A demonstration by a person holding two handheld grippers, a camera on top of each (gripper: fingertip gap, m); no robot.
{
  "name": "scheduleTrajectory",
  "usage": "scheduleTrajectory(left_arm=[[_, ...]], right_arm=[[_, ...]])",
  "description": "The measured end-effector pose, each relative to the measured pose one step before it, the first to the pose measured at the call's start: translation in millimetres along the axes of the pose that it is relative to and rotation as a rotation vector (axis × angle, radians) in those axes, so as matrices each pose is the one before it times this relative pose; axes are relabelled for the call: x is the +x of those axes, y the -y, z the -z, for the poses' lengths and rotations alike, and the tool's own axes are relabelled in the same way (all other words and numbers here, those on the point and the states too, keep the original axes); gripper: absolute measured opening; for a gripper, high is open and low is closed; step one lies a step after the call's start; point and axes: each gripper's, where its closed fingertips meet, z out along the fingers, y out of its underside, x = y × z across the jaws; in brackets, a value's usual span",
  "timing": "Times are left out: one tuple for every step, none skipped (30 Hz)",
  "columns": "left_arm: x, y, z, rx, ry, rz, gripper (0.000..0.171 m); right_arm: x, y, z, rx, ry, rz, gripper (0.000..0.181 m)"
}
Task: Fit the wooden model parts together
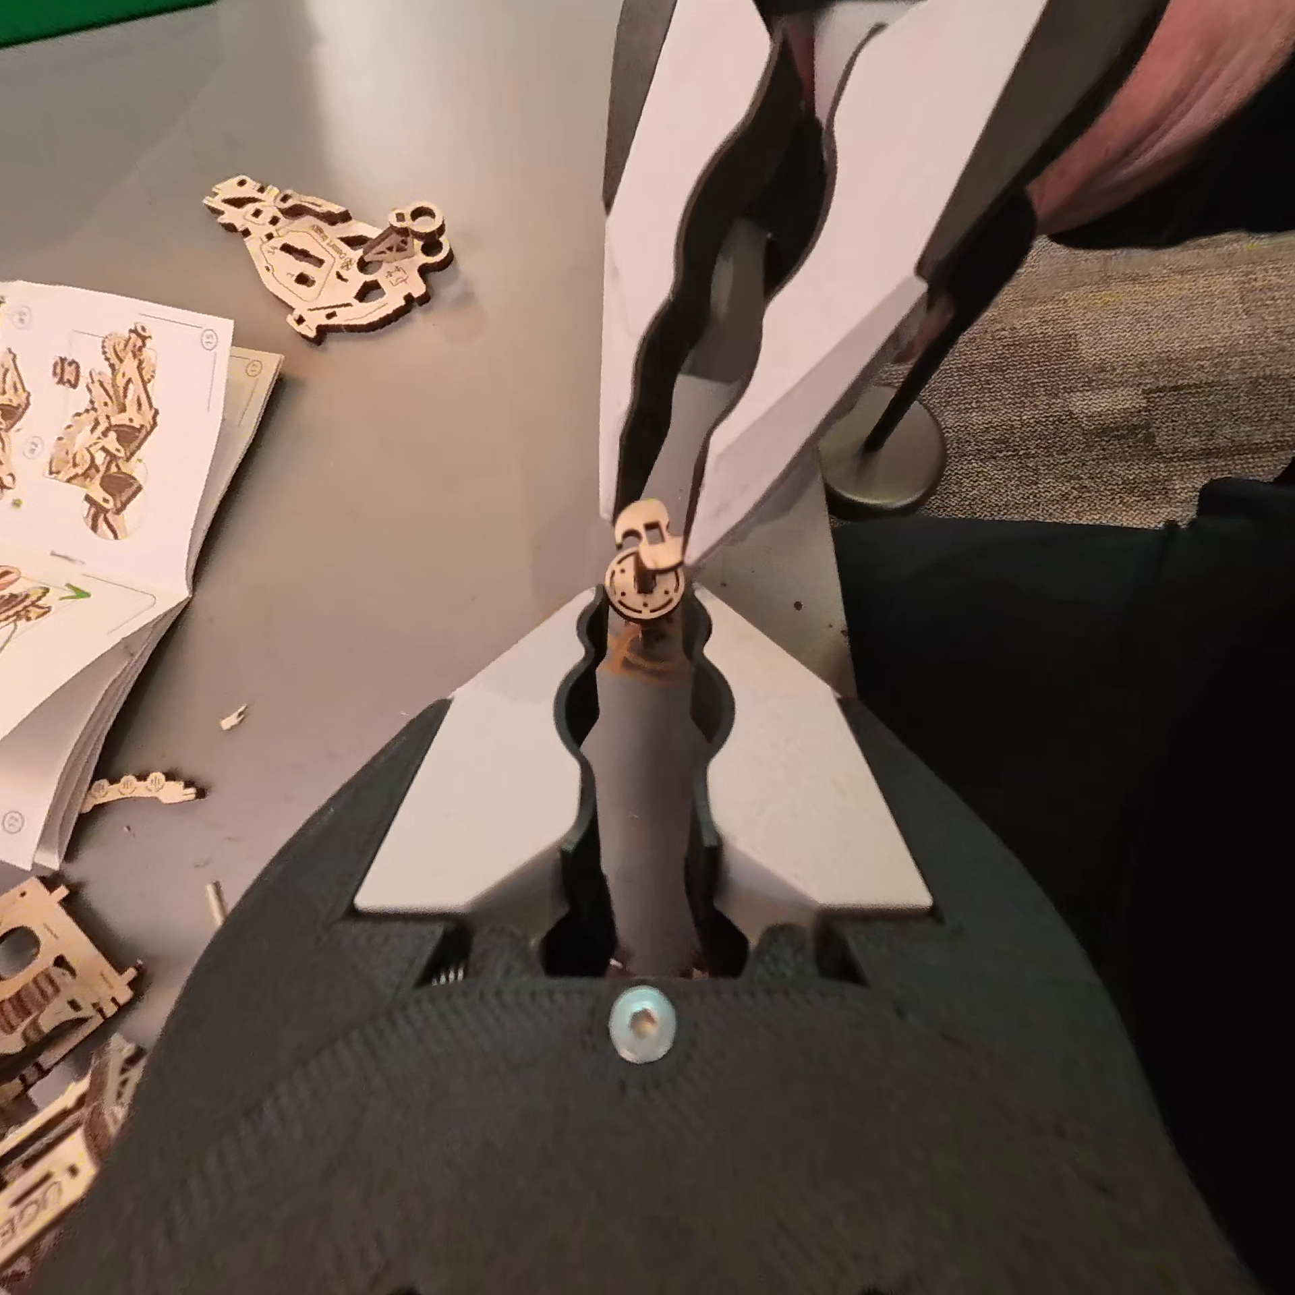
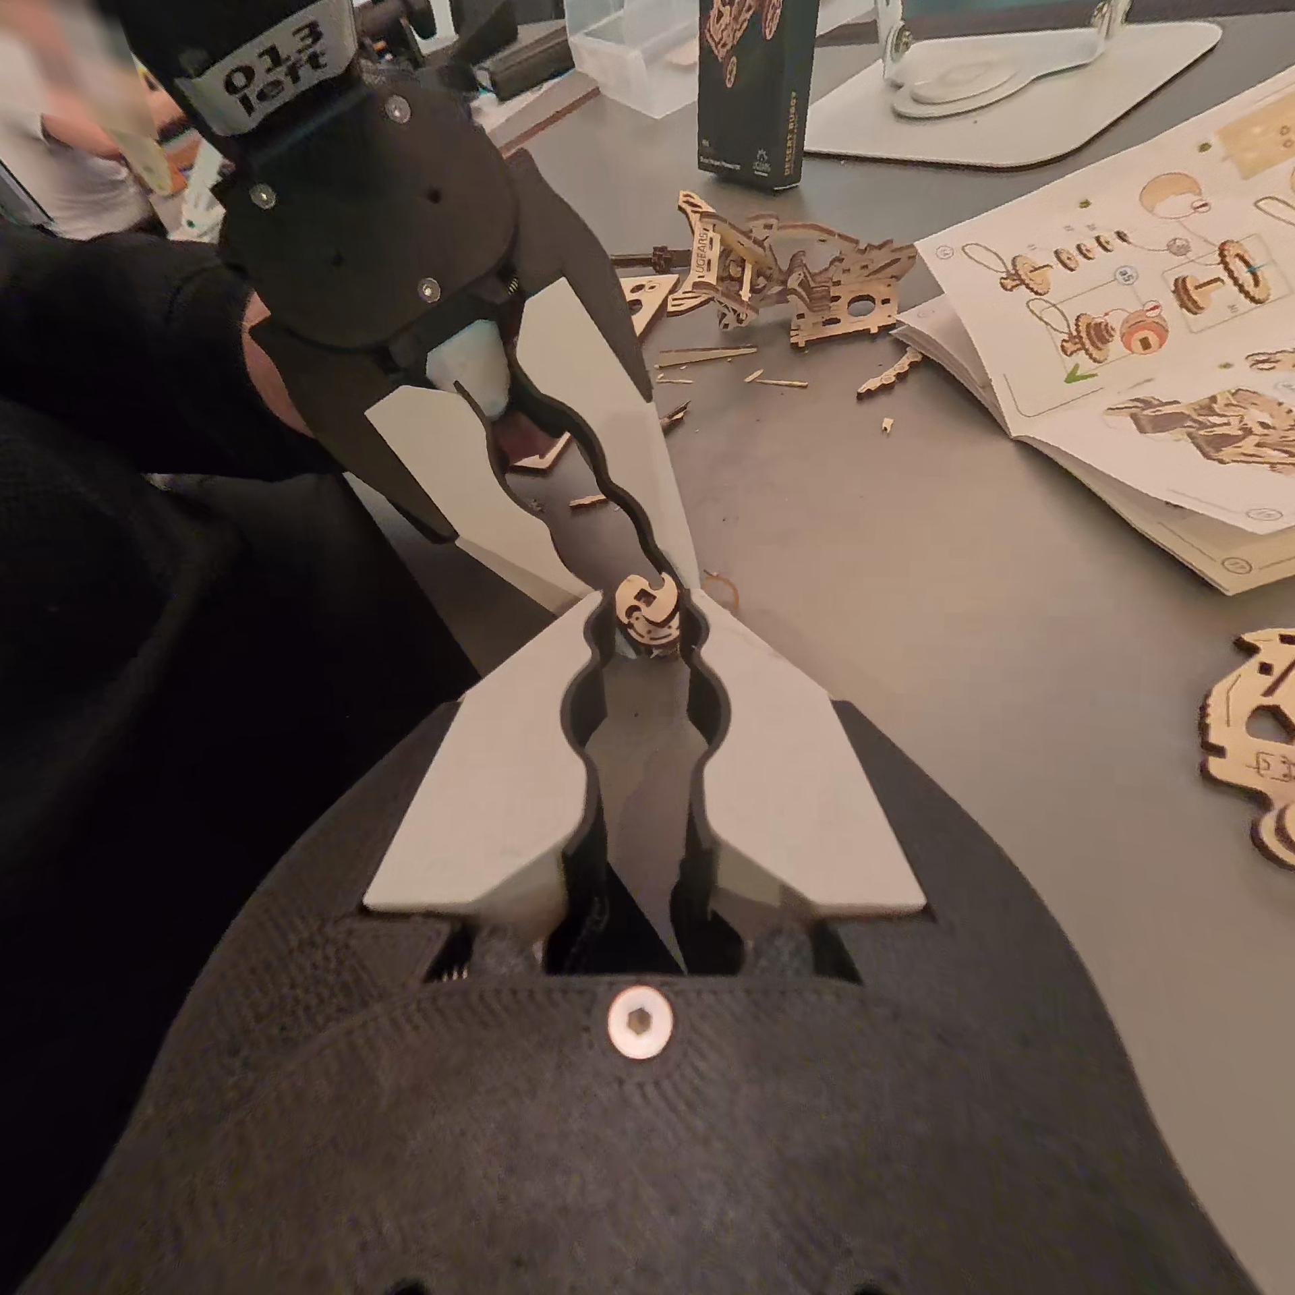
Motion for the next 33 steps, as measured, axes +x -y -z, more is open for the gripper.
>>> scheduleTrajectory(left_arm=[[-0.12,0.33,-0.37,0.00115,0.0025,-0.0011,0.019],[0.11,0.4,-0.39,0.00203,0.0012,0.0021,0.019],[-0.78,0.01,-0.22,0.00088,0.0086,0.0047,0.019],[-0.69,0.07,-0.06,0.00235,0.006,0.004,0.019],[0.03,0.1,-0.05,0.00285,0.0019,0.0041,0.019],[0.0,0.04,-0.12,0.00269,0.0021,0.0028,0.019],[0.14,0.13,-0.1,0.00178,0.0039,0.0002,0.019],[0.19,0.17,-0.19,0.00114,0.0024,-0.0012,0.019],[0.5,0.19,-0.27,0.00053,-0.0007,-0.0006,0.019],[-0.19,0.22,-0.23,-0.00023,0.0033,0.0024,0.019],[0.0,0.09,-0.08,0.00019,0.0005,0.0014,0.018],[-0.13,0.03,-0.01,0.00036,0.0001,-0.0002,0.018],[-0.78,-0.35,-0.1,-0.00224,0.0051,0.001,0.018],[-1.56,-1.7,-0.5,-0.01096,0.0094,0.0021,0.018],[0.39,-1.01,-0.64,-0.00366,-0.0022,-0.0028,0.019],[1.02,-0.27,-0.34,0.00082,-0.0044,-0.001,0.019],[0.18,0.2,-0.02,0.00199,0.002,-0.0016,0.018],[-0.12,-0.01,-0.08,0.0004,0.0027,-0.001,0.018],[0.16,0.12,-0.06,0.00107,-0.0013,0.0011,0.018],[0.14,0.13,-0.05,0.00165,-0.0024,0.0026,0.018],[-0.33,-0.07,-0.03,0.00064,0.0019,0.0,0.018],[-0.57,-0.17,0.28,-0.00023,0.0027,0.0005,0.018],[-0.27,-0.09,0.09,0.00019,0.001,0.0004,0.018],[0.01,0.02,0.0,0.00029,-0.0005,0.0005,0.018],[0.02,-0.06,-0.12,-0.00057,0.0007,0.0007,0.018],[-0.26,0.03,-0.13,-0.00154,0.0032,0.0011,0.018],[-0.07,0.01,-0.08,-0.00313,0.0015,0.0014,0.018],[0.0,0.17,-0.21,-0.00322,0.002,-0.0018,0.018],[0.22,0.21,-0.3,-0.0043,0.0011,-0.0021,0.018],[-0.18,0.13,-0.36,-0.00434,0.0039,-0.0024,0.018],[0.0,0.13,-0.43,-0.00357,0.0037,-0.0022,0.018],[0.47,0.19,-0.42,-0.00304,0.0013,-0.0034,0.018],[0.43,0.17,-0.34,-0.00251,0.0019,-0.0048,0.018]], right_arm=[[-0.16,0.28,-1.51,0.0015,-0.0102,0.0033,0.015],[-0.82,0.38,-1.56,0.0029,-0.0051,-0.0027,0.015],[-0.23,-0.15,-1.36,0.0012,-0.0074,-0.0031,0.015],[0.87,0.24,-0.53,0.004,-0.0144,-0.0008,0.015],[0.86,0.02,-0.03,0.002,-0.0117,-0.0008,0.015],[0.92,-0.22,0.23,0.0,-0.0122,0.0003,0.015],[1.2,-0.65,0.03,-0.0026,-0.0138,0.0023,0.015],[0.26,-0.32,-0.19,0.0011,-0.0076,-0.0017,0.015],[0.5,0.35,-0.01,0.0045,-0.0073,-0.0059,0.015],[0.08,0.15,-0.21,0.0049,-0.0053,-0.0026,0.015],[0.0,-0.24,-0.2,0.0018,-0.0026,-0.0073,0.015],[0.16,-0.14,0.03,0.001,-0.0014,-0.0116,0.015],[1.01,-0.27,0.52,-0.0012,-0.0078,-0.0056,0.015],[1.33,-0.93,0.45,-0.006,-0.0142,0.0062,0.015],[-0.01,-0.9,0.33,-0.0058,-0.006,0.0058,0.015],[-0.53,0.02,0.62,0.0004,0.0007,-0.0087,0.015],[-0.17,0.62,0.64,0.0054,-0.0008,-0.01,0.015],[0.27,0.1,0.28,0.0018,-0.004,-0.0004,0.015],[0.88,-0.44,0.08,-0.0018,-0.0073,0.0026,0.015],[0.1,0.15,0.11,0.001,0.0017,-0.0052,0.015],[0.12,1.33,0.71,0.0095,0.0048,-0.0136,0.015],[0.47,1.86,0.96,0.0121,0.0042,-0.0143,0.015],[0.8,0.43,0.64,0.0031,0.0029,-0.0089,0.015],[0.79,-0.84,0.09,-0.0019,0.0032,-0.0054,0.015],[0.52,-1.27,-0.06,-0.0012,0.0042,-0.007,0.015],[0.15,-1.98,-0.1,-0.0033,0.0065,-0.0099,0.015],[0.37,-1.13,0.65,0.0035,0.0047,-0.0095,0.015],[0.73,-0.05,1.55,0.0098,0.0024,-0.0116,0.015],[1.2,-0.04,1.89,0.0092,0.0005,-0.0114,0.015],[0.94,0.12,1.7,0.0091,0.0015,-0.0062,0.015],[0.42,0.53,1.57,0.0103,0.0047,-0.0057,0.015],[0.81,0.22,1.36,0.0093,0.0036,-0.011,0.015],[1.29,0.23,1.15,0.0092,0.0027,-0.0136,0.015]])
